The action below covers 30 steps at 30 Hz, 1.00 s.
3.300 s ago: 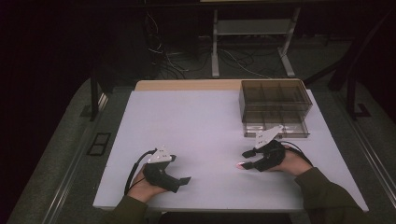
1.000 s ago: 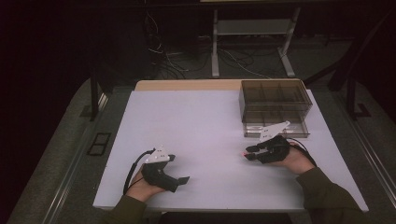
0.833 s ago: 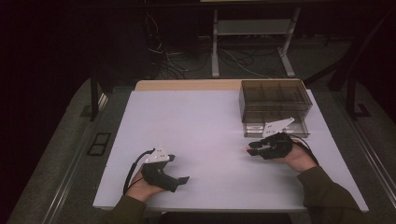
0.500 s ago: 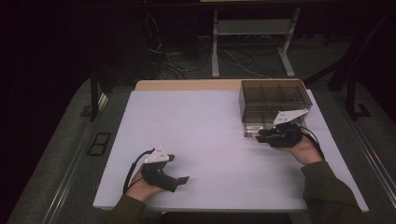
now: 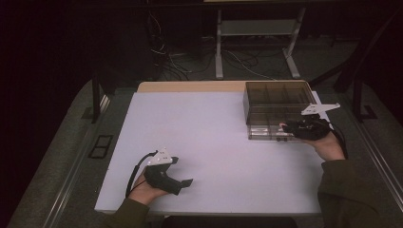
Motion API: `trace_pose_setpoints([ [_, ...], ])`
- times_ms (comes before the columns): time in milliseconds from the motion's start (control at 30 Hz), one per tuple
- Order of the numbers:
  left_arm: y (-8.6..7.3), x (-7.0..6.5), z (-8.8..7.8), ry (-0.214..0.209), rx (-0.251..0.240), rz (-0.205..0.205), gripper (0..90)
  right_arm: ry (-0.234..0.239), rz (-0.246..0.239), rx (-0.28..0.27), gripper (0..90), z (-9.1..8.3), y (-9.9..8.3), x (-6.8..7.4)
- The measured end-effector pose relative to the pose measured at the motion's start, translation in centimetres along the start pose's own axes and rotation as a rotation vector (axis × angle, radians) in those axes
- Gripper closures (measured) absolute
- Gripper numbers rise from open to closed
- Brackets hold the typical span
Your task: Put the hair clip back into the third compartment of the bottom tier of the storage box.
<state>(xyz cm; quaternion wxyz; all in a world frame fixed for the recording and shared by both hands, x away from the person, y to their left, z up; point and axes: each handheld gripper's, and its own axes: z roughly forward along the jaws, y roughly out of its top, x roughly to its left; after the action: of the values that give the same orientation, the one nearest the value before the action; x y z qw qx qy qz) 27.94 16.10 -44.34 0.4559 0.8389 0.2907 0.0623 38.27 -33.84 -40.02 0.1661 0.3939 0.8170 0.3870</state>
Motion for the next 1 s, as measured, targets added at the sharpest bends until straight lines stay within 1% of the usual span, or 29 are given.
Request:
trace_pose_setpoints([
  [100,0.0,0.0,0.0,0.002,0.003,0.001,0.0,-0.036,0.020,0.002,66.5,-0.5,-0.2,-1.0],
  [233,-0.2,0.1,-0.1,0.002,0.002,-0.005,0.0,-0.076,0.057,0.006,66.5,-0.9,-0.6,-2.2],
  [267,-0.2,0.1,-0.2,0.003,0.001,-0.007,0.0,-0.079,0.071,0.011,66.5,-0.9,-0.7,-2.4],
  [333,-0.3,0.2,-0.2,0.003,0.001,-0.007,0.0,-0.089,0.082,0.027,66.5,-0.8,-1.0,-2.7],
  [433,-0.2,0.2,-0.2,0.004,0.000,-0.004,0.0,-0.105,0.080,0.057,66.5,-0.3,-1.5,-3.1],
  [600,-0.3,0.1,-0.2,0.002,0.003,-0.004,0.0,-0.115,0.106,0.069,66.8,0.4,-2.0,-3.7],
  [667,-0.2,0.1,-0.2,0.002,0.000,-0.005,0.0,-0.117,0.113,0.069,66.2,0.5,-2.1,-3.8],
  [733,-0.2,0.1,-0.2,0.001,-0.001,-0.005,0.0,-0.107,0.123,0.056,58.2,0.4,-2.2,-3.9],
  [833,-0.3,0.1,-0.2,-0.001,0.001,-0.001,0.0,-0.103,0.123,0.038,51.1,0.0,-2.0,-3.7],
  [867,-0.3,0.1,-0.2,0.000,0.001,-0.002,0.0,-0.101,0.125,0.033,47.9,-0.3,-1.8,-3.3],
  [900,-0.3,0.1,-0.2,0.000,0.000,-0.004,0.0,-0.101,0.125,0.033,47.9,-0.3,-1.8,-3.3],
  [1000,-0.3,0.1,-0.3,0.002,0.000,-0.004,0.0,-0.075,0.102,0.031,44.3,-0.7,-1.8,-2.3],
])
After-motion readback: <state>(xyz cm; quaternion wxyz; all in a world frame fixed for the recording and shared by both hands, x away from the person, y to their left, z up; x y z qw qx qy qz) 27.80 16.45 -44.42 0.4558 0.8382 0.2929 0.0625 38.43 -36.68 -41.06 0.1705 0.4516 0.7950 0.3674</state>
